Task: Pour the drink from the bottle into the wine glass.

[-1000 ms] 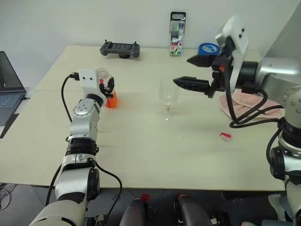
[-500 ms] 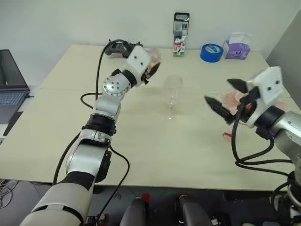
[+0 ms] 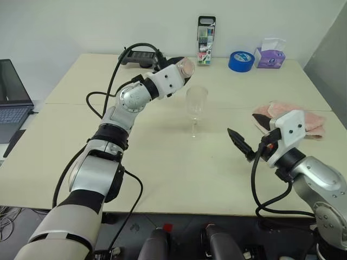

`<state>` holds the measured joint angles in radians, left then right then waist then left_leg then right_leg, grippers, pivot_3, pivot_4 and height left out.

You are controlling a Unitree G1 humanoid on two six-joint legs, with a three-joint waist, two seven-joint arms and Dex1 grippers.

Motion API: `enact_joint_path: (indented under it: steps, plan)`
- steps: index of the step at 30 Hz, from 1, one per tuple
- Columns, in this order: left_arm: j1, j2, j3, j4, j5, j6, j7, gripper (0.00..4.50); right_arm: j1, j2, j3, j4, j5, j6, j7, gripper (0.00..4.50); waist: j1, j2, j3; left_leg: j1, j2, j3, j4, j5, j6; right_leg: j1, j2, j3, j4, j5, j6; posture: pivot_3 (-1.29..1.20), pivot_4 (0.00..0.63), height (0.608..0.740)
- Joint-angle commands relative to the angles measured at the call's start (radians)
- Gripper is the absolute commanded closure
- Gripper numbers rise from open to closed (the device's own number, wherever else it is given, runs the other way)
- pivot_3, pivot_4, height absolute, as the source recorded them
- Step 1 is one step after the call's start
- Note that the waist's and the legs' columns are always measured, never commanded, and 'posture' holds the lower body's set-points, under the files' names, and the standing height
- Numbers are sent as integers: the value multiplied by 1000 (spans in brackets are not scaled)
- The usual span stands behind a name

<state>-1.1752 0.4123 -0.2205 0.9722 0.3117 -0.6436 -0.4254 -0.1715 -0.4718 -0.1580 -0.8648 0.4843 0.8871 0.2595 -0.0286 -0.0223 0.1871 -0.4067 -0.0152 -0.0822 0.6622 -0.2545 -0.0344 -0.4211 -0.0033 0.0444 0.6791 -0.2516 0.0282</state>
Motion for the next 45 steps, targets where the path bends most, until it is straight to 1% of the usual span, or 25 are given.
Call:
enact_joint_path:
  steps: [1,5,9,11,14,20,24,31,45]
  plan:
    - [-58,16,-3,3,23,-44,35,2391,-3,15,18,-13,-13,-51,-10,0,0,0,0,0,0,0,0,0,0,0,0,0,0,0,0,0,150,740]
    - [-70,27,-38,6,90,-83,81,2391,1,40,73,-2,-32,-71,-22,0,-1,0,0,0,0,0,0,0,0,0,0,0,0,0,0,0,150,740]
    - [-84,44,-78,10,169,-117,144,2391,2,51,94,2,-45,-80,-28,0,-1,0,0,0,0,0,0,0,0,0,0,0,0,0,0,0,150,740]
    - [-92,59,-110,15,228,-141,192,2391,2,51,100,2,-45,-79,-29,0,-1,0,0,0,0,0,0,0,0,0,0,0,0,0,0,0,150,740]
    - [-104,70,-138,31,277,-164,251,2391,-1,49,100,3,-41,-72,-28,0,0,0,0,0,-6,0,0,0,0,0,0,0,0,0,0,0,150,740]
    - [-132,78,-174,58,342,-186,335,2391,-14,50,96,4,-34,-61,-31,0,0,0,0,0,-7,-1,0,0,0,0,-1,0,0,0,0,0,150,740]
    - [-158,88,-204,71,412,-171,429,2391,-17,51,99,0,-35,-56,-36,0,0,0,0,0,-7,-1,0,0,0,0,-1,0,1,0,0,0,150,740]
    - [-179,89,-237,101,462,-161,512,2391,-22,41,104,3,-35,-55,-32,0,0,0,0,0,-7,-1,0,0,0,0,-1,0,1,0,1,0,150,740]
    - [-223,93,-281,131,504,-127,567,2391,-43,40,115,27,-55,-86,-24,0,-1,0,0,0,-7,0,1,0,0,0,-2,0,1,0,1,0,150,740]
